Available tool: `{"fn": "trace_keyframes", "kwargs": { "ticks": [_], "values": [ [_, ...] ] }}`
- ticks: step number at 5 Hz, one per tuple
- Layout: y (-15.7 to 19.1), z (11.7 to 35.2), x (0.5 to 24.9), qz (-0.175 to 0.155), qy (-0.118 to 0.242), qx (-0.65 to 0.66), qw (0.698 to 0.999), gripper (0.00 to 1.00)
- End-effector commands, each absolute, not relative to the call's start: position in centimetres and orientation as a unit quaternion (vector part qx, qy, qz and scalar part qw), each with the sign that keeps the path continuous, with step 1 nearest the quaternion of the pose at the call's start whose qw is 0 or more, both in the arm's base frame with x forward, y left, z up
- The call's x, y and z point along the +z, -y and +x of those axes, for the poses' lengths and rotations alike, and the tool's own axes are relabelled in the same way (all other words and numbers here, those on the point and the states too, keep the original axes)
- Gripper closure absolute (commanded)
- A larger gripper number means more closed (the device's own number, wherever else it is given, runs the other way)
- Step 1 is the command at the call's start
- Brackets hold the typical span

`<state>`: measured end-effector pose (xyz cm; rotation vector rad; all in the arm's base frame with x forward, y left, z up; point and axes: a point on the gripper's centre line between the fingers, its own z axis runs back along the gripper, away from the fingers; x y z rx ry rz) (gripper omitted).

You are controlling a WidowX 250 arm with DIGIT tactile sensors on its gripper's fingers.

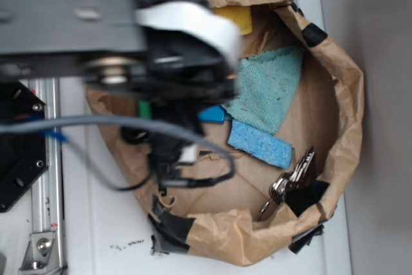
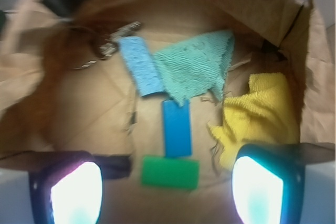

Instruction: Grab the blue block.

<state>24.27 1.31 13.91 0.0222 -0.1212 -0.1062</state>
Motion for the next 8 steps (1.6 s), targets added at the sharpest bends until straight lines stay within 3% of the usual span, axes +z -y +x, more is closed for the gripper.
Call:
{"fn": "trace_keyframes", "kwargs": {
  "ticks": [1, 2, 3, 4, 5, 6, 7, 8],
  "values": [
    [-2.7, 23.1, 7.3, 0.015, 0.003, -0.017, 1.0, 0.0],
    [-2.8, 23.6, 4.4, 0.026, 0.033, -0.031, 0.999, 0.0],
    [-2.8, 24.7, 2.2, -0.022, 0.023, -0.027, 0.999, 0.0],
    [-1.5, 26.1, 2.1, -0.042, 0.016, -0.025, 0.999, 0.0],
    [-0.5, 26.7, 2.7, -0.044, 0.017, -0.018, 0.999, 1.0],
    [-0.3, 26.4, 5.0, -0.022, 0.031, -0.025, 0.999, 1.0],
    [-0.1, 26.5, 10.0, 0.0, 0.074, -0.037, 0.997, 1.0],
    [0.3, 27.3, 15.0, -0.013, 0.086, -0.048, 0.995, 1.0]
  ]
}}
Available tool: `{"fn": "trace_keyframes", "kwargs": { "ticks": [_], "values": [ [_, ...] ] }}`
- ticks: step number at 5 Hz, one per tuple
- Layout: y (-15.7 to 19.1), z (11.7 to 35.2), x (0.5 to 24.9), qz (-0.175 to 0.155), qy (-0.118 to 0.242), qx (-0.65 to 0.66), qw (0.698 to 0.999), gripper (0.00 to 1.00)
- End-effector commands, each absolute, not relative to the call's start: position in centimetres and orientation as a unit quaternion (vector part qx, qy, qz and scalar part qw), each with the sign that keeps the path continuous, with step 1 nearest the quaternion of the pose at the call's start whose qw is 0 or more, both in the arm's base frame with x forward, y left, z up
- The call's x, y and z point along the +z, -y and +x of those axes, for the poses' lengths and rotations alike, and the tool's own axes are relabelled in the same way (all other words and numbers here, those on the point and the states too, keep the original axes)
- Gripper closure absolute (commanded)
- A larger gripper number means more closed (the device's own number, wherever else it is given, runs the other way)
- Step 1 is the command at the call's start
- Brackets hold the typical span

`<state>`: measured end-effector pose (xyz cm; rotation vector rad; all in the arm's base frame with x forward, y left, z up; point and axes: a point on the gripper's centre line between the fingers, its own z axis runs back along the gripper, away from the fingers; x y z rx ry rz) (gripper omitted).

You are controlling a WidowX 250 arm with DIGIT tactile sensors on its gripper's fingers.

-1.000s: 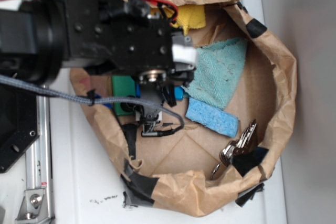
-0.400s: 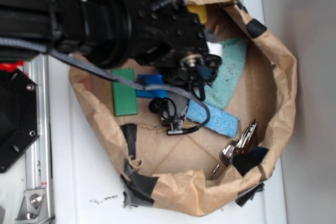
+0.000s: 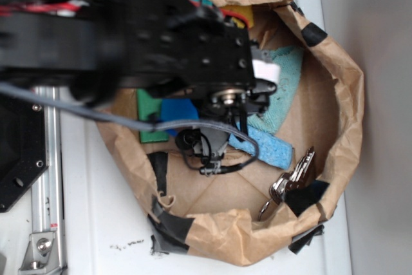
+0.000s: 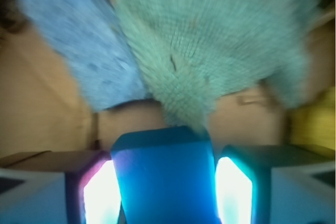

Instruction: Grab the blue block.

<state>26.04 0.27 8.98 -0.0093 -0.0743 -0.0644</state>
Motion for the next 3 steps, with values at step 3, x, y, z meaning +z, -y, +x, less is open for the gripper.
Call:
{"fn": "trace_keyframes", "kwargs": {
  "ticks": [3],
  "values": [
    [0.53, 27.03, 15.8, -0.005, 0.062, -0.05, 0.997, 1.0]
  ]
}}
